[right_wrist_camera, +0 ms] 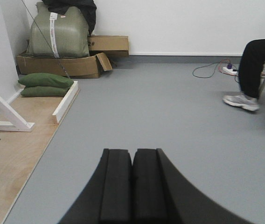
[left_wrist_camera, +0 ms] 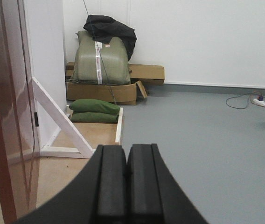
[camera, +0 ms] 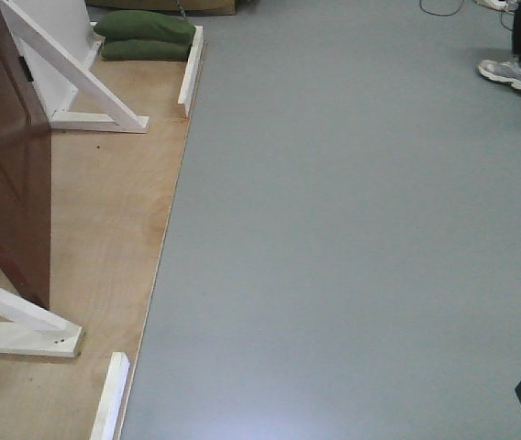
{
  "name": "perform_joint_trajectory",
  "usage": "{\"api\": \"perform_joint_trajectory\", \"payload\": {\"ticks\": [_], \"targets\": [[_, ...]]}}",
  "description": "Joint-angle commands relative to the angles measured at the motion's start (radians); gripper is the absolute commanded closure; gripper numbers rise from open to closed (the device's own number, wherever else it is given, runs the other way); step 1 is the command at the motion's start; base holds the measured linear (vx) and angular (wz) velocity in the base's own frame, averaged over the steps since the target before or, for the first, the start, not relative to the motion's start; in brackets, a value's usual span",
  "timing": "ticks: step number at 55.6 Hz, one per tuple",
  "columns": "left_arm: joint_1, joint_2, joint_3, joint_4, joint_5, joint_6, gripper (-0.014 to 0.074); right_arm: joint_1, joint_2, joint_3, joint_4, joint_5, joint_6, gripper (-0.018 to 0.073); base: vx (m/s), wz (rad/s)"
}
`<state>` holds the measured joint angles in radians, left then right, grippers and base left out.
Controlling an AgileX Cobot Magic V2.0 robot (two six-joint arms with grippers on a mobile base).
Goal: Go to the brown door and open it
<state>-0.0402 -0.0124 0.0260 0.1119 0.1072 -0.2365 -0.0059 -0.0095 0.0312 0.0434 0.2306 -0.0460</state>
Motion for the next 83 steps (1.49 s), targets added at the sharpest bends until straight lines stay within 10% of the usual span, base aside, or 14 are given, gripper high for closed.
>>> {"api": "perform_joint_trajectory", "payload": {"ticks": [1, 83], "targets": [[-0.006, -0.013, -0.016, 0.001, -0.084, -0.003, 0.0603, 0.001, -0.015, 0.005, -0.003, -0.078, -0.005, 0.0559, 0.37, 0.07], [-0.006, -0.013, -0.016, 0.001, -0.084, -0.003, 0.0603, 0.001, -0.015, 0.005, -0.003, -0.078, -0.005, 0.0559, 0.15, 0.0]]}}
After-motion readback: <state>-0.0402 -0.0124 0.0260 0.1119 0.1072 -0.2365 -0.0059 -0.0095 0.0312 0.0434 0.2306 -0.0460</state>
